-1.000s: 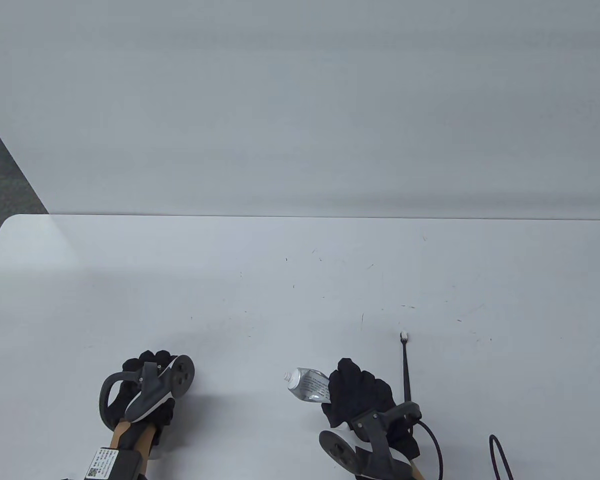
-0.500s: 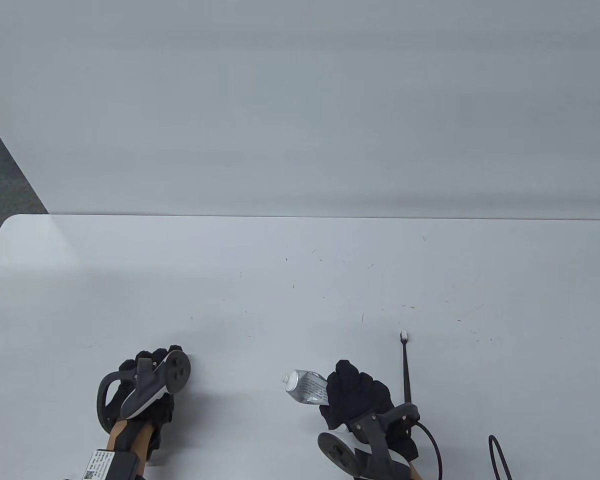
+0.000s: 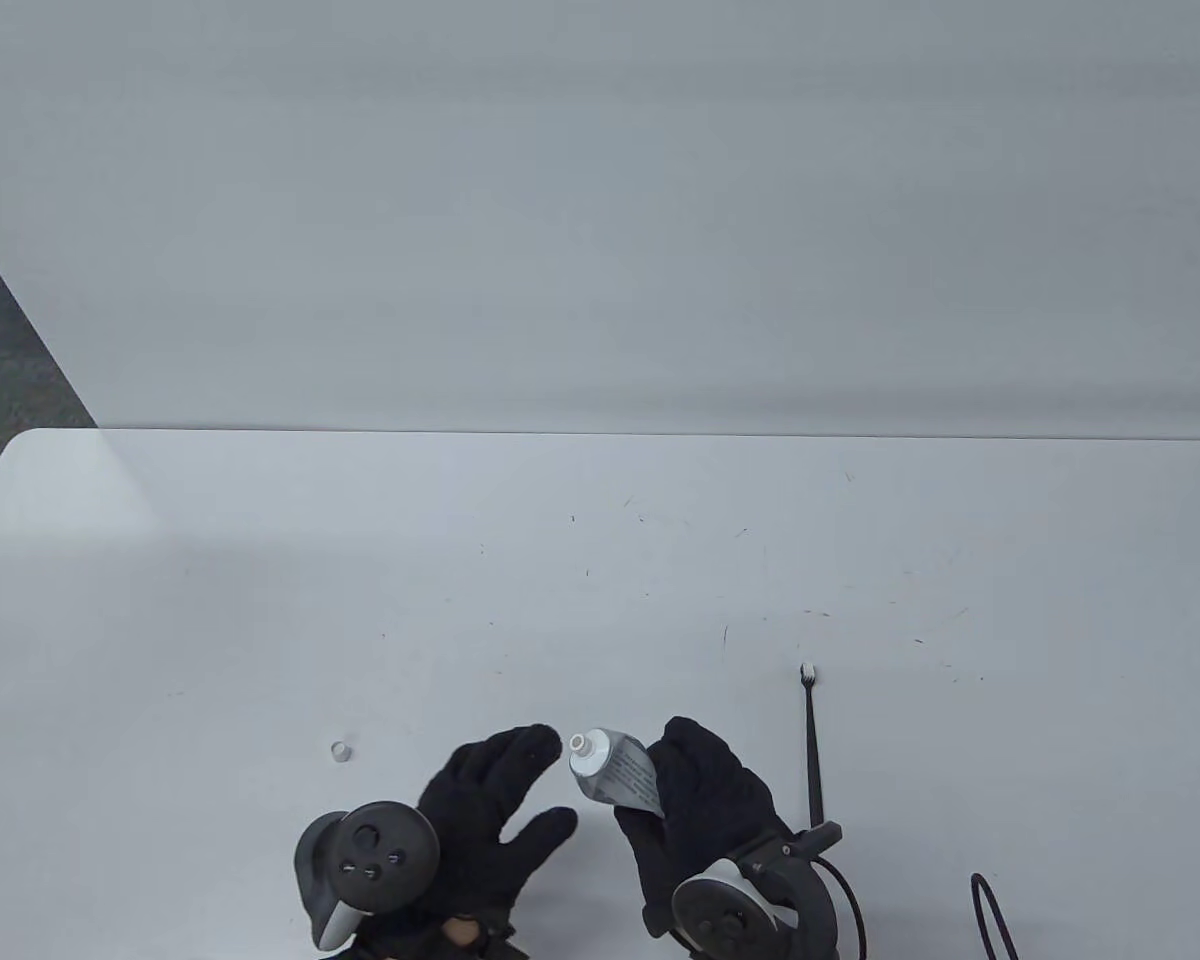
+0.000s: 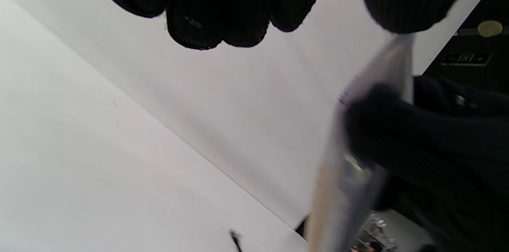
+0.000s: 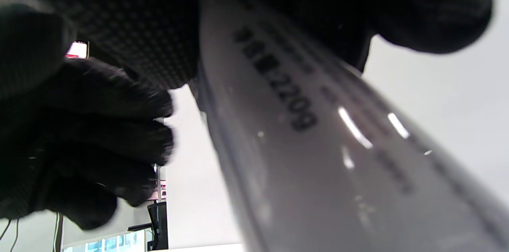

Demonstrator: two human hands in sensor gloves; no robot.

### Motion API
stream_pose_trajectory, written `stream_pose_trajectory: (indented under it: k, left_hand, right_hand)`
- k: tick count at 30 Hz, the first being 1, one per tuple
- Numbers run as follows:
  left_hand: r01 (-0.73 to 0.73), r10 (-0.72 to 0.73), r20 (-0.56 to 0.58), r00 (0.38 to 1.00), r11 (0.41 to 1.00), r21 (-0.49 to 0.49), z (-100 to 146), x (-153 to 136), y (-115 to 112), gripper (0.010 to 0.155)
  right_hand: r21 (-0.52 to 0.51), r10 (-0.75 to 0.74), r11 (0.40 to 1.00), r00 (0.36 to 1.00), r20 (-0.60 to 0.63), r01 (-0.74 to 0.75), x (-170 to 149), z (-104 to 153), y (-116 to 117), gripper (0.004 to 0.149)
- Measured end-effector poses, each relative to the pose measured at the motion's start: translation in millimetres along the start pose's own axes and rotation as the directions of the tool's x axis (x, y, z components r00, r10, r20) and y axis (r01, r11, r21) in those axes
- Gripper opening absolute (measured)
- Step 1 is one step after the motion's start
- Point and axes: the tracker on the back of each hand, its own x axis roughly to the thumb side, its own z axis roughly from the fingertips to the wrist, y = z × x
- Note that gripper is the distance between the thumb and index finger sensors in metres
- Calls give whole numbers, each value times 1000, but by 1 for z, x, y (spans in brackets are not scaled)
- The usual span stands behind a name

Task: Squeeze toothpaste onto toothbrush

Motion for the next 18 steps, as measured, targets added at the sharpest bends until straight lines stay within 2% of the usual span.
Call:
stream_pose_trajectory:
  k: [5,7,11,15,18]
  left_hand:
    - [-227,228,-31,973,973,33,-2,0,-6,76]
    - [-321,321,11,947,947,13,-1,-3,-4,73]
    - [-408,407,47,912,913,15,0,-6,0,68]
    - [-402,397,71,915,913,76,1,-7,4,67]
    - [-441,433,94,897,891,104,1,-7,7,66]
  right_hand:
    - [-4,62,998,996,66,-62,22,6,9,50]
    - [-25,100,995,989,113,-98,32,8,12,50]
    - [-56,127,991,980,150,-119,44,10,14,50]
    - [-63,138,990,977,163,-129,47,10,14,51]
    - [-69,141,989,973,181,-130,50,11,14,52]
